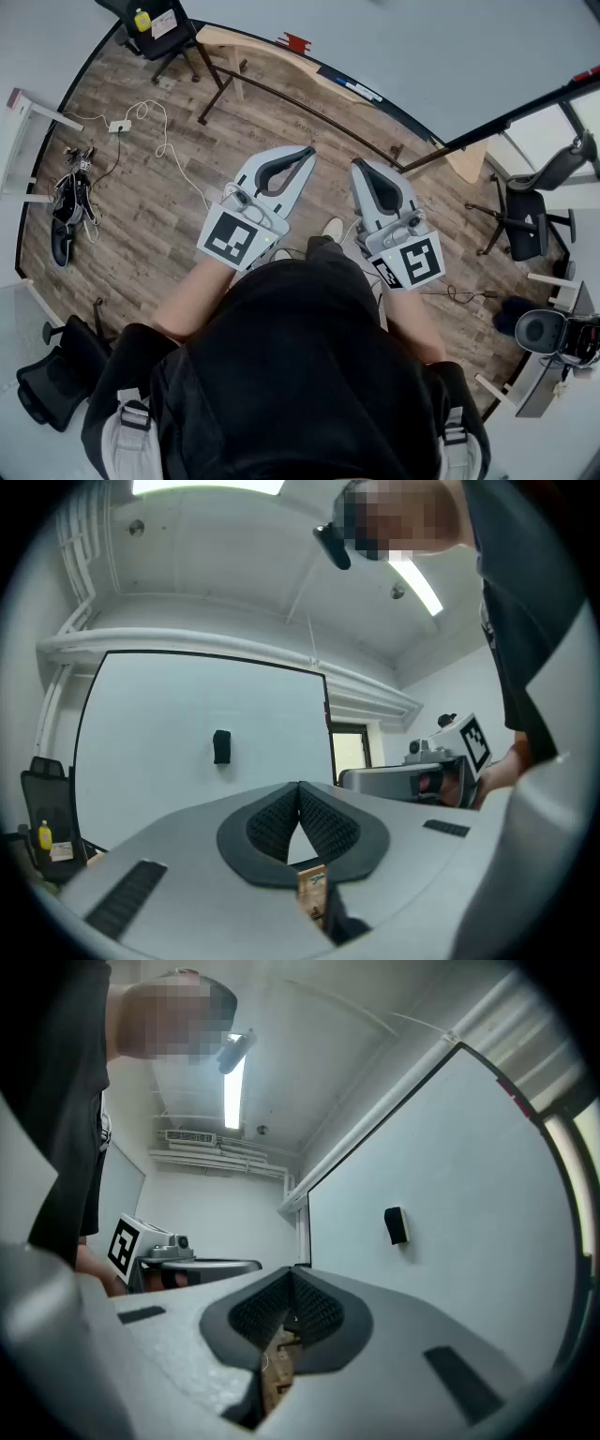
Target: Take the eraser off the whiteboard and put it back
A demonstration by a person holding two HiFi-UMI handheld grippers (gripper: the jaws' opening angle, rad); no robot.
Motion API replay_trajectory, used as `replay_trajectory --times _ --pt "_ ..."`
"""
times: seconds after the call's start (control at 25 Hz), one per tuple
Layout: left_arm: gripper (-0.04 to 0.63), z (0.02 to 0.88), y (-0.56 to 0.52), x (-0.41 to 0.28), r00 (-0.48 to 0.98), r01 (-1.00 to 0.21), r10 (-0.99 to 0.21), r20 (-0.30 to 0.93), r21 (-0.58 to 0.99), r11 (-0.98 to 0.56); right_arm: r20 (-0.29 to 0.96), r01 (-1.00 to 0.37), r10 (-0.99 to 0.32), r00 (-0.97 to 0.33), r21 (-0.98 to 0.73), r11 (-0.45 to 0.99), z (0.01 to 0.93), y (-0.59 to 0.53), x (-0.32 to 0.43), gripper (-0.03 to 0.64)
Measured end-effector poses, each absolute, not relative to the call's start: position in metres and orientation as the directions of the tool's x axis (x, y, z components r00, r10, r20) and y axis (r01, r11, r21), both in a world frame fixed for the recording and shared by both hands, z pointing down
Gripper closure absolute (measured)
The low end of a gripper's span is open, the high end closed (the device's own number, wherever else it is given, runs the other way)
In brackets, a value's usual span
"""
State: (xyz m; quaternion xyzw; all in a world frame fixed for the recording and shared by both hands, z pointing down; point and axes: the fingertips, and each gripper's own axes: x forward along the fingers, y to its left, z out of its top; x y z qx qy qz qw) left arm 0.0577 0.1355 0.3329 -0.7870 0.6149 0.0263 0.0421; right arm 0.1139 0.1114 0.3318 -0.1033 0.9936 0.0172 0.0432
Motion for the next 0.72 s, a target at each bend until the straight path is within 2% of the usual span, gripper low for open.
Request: replay_trajectory --times 0.32,0.72 --pt "0.601 0.335 0.164 0.064 0.252 -0.968 -0.964 -0.087 -0.018 -0.251 -0.083 -0.222 -0.223 -0.971 -0.017 0.975 0.338 0.138 0.12 0.615" --pt "0.601 0.338 0.158 0.064 0.25 -0.968 -0.965 -0.086 -0.008 -0.25 -0.094 -0.249 -0.247 -0.965 0.012 0.968 0.333 0.127 0.121 0.615"
